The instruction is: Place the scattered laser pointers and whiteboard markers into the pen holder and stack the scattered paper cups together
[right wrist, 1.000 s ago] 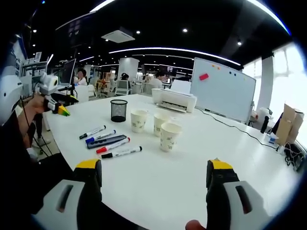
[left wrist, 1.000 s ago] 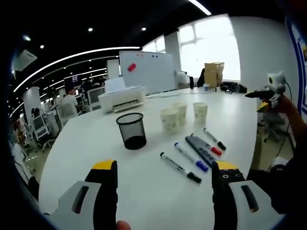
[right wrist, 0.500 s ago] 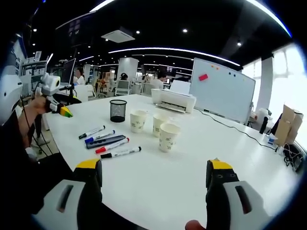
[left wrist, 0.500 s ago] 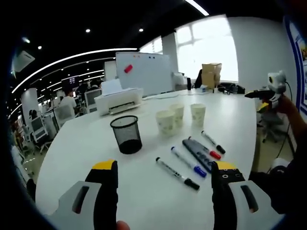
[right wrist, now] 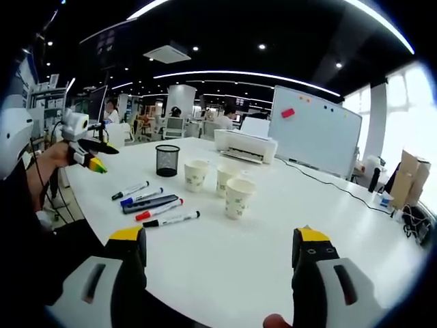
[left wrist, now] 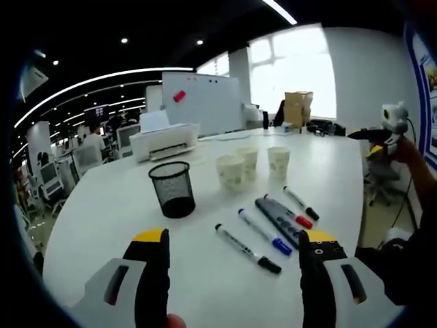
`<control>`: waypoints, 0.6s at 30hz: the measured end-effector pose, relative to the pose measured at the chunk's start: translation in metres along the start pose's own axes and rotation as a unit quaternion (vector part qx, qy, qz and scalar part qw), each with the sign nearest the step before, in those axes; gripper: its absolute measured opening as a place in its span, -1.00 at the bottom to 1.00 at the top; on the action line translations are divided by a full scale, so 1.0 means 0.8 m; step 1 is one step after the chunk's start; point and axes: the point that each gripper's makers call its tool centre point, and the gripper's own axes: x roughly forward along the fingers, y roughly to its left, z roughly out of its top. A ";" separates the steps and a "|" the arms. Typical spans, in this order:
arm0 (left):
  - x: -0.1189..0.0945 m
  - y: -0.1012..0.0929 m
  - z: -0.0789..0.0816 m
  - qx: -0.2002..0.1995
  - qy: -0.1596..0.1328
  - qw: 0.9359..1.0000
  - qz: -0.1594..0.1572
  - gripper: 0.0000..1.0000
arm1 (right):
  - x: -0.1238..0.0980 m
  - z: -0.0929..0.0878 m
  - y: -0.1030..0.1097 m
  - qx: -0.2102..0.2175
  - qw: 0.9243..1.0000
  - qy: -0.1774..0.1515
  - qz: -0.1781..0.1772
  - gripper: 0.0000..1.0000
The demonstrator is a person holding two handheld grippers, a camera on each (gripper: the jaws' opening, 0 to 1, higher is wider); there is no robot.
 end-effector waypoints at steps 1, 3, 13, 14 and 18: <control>0.001 0.000 -0.001 -0.001 0.001 1.000 0.000 0.59 | 0.000 0.000 0.000 0.000 1.000 0.000 0.000 0.66; 0.004 -0.001 -0.004 -0.005 0.003 1.000 -0.003 0.59 | 0.000 0.000 0.001 0.001 1.000 0.000 0.001 0.66; 0.017 0.000 -0.012 -0.010 0.010 1.000 -0.005 0.58 | 0.000 -0.002 0.001 0.000 1.000 0.002 0.000 0.66; 0.018 0.001 -0.012 -0.011 0.009 1.000 -0.005 0.58 | -0.001 -0.002 0.001 0.000 1.000 0.002 0.000 0.66; 0.023 0.003 -0.014 -0.015 0.007 1.000 -0.004 0.58 | -0.002 -0.003 0.001 0.000 1.000 0.001 0.000 0.66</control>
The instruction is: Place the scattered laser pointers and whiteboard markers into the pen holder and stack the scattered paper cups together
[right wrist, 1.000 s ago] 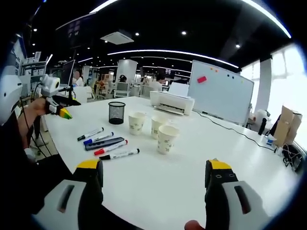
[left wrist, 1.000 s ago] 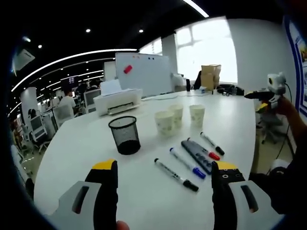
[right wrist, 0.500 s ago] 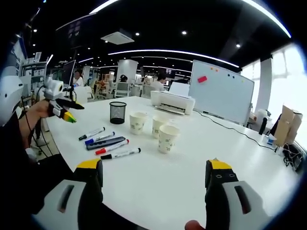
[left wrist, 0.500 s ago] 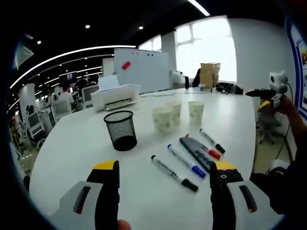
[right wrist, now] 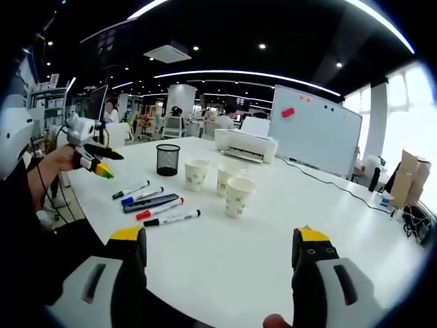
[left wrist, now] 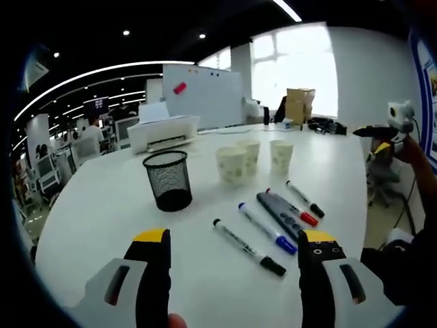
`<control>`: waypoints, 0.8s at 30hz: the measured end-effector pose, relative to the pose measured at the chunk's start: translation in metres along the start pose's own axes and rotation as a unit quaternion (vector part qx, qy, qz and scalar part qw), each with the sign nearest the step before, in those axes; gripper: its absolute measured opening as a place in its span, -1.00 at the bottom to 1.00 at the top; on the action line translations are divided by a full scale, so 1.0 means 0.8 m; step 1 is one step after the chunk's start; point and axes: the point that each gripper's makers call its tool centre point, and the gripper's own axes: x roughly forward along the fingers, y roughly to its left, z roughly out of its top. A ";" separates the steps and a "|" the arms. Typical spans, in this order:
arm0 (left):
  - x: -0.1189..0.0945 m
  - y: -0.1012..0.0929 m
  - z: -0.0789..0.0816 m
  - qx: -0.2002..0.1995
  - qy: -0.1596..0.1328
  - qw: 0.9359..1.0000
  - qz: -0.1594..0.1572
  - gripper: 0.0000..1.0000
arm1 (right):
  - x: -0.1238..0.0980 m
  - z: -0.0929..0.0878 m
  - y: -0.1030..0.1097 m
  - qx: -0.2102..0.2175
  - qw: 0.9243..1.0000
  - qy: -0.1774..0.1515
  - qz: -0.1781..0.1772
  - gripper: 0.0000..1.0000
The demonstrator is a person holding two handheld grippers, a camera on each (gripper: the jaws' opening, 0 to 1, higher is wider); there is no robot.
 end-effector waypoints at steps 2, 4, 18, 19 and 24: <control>0.003 0.001 -0.002 0.000 0.001 1.000 0.002 0.57 | 0.000 -0.001 -0.001 0.002 1.000 0.000 0.000 0.66; 0.006 0.002 -0.005 0.001 0.005 1.000 0.004 0.57 | 0.001 -0.002 -0.001 0.002 1.000 0.001 -0.001 0.66; 0.021 -0.005 -0.015 -0.005 0.015 1.000 -0.004 0.52 | 0.000 -0.003 -0.003 -0.002 1.000 0.005 -0.004 0.65; 0.022 -0.006 -0.015 -0.004 0.016 1.000 -0.005 0.52 | 0.000 -0.002 -0.002 -0.002 1.000 0.004 -0.003 0.65; 0.030 -0.008 -0.015 -0.001 0.022 1.000 -0.007 0.51 | 0.001 0.000 0.000 -0.006 1.000 0.005 0.000 0.65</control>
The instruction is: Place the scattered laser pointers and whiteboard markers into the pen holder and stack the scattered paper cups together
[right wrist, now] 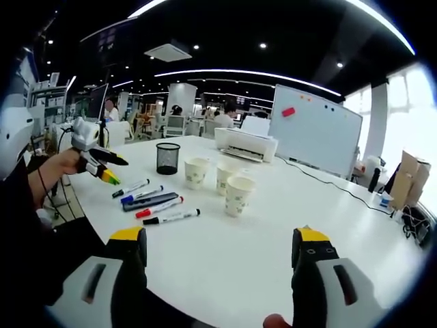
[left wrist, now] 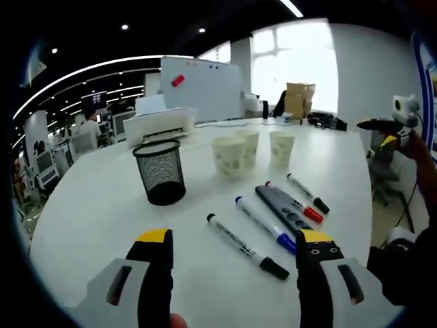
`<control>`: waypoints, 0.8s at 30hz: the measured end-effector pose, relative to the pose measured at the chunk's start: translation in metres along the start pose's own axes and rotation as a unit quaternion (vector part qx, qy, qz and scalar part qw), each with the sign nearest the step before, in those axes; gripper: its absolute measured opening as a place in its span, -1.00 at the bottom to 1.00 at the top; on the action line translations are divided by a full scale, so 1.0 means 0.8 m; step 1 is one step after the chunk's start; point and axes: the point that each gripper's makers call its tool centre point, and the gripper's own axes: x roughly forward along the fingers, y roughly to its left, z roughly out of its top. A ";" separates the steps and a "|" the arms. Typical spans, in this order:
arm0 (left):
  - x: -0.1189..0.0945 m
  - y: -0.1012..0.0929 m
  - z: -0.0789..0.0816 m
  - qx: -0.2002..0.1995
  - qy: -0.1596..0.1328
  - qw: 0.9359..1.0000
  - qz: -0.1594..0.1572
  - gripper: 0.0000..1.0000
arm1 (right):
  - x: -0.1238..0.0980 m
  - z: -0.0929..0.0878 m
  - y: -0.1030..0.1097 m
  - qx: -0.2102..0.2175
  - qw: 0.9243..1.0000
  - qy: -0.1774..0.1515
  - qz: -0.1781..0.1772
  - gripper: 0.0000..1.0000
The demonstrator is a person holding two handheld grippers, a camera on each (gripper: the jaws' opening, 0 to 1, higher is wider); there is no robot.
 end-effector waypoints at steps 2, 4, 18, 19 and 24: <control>0.003 -0.002 0.000 0.000 0.002 1.000 -0.002 0.51 | 0.001 0.000 0.001 0.000 1.000 0.001 0.001 0.65; 0.007 -0.004 0.000 0.002 0.004 1.000 -0.003 0.51 | 0.001 0.000 0.002 -0.001 1.000 0.000 0.003 0.66; 0.022 -0.001 0.004 -0.009 0.005 1.000 0.003 0.46 | -0.001 0.004 0.001 -0.003 1.000 -0.002 0.001 0.66; 0.023 -0.001 0.003 -0.009 0.006 1.000 0.004 0.45 | -0.001 0.004 0.001 -0.003 1.000 -0.002 0.000 0.66; 0.027 0.004 -0.001 -0.016 0.014 1.000 0.011 0.40 | -0.002 0.002 0.001 -0.001 1.000 0.000 0.000 0.66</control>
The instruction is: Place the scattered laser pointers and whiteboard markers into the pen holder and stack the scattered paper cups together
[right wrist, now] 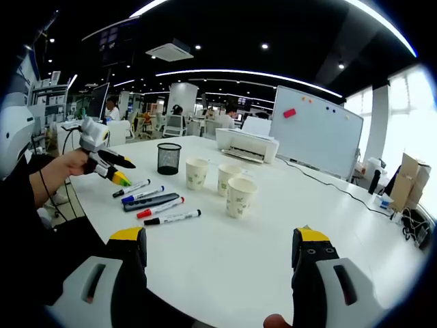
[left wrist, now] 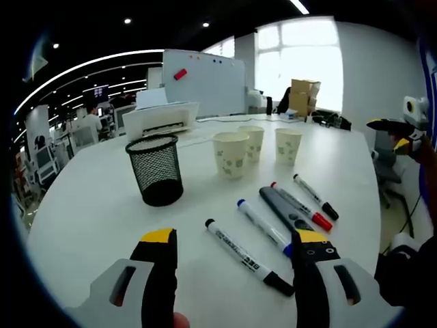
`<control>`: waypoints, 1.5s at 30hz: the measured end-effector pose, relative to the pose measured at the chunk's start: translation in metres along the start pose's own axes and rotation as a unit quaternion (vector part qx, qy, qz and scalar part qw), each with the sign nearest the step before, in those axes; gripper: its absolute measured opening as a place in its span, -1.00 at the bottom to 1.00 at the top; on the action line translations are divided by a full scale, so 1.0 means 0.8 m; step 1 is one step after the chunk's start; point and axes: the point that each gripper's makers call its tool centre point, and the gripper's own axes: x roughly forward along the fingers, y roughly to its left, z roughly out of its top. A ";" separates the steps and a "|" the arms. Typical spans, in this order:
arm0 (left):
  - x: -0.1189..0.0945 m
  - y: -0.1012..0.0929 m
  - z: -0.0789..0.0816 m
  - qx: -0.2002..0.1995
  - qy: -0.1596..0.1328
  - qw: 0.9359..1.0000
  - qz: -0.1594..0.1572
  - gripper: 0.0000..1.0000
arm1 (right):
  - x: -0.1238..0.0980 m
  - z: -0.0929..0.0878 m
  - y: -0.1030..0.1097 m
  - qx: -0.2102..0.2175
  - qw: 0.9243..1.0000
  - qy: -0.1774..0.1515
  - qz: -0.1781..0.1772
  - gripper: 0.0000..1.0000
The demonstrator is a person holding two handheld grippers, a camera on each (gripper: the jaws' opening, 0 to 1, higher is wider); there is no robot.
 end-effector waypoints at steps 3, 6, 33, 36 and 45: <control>0.005 0.001 -0.003 0.002 0.005 1.000 0.002 0.40 | -0.001 0.002 -0.001 -0.002 1.000 -0.001 -0.002 0.66; 0.008 0.002 -0.004 0.002 0.006 1.000 0.003 0.39 | -0.001 0.004 0.000 -0.001 1.000 -0.004 -0.001 0.66; 0.032 0.011 -0.018 0.009 0.028 0.999 0.018 0.30 | 0.001 -0.001 0.000 0.005 1.000 -0.002 0.005 0.65; 0.034 0.009 -0.019 0.011 0.031 0.999 0.011 0.23 | 0.002 -0.001 0.001 0.005 1.000 -0.002 0.006 0.65; 0.046 0.021 -0.022 0.011 0.041 0.999 0.016 0.18 | 0.007 -0.004 0.004 0.004 1.000 0.001 0.011 0.65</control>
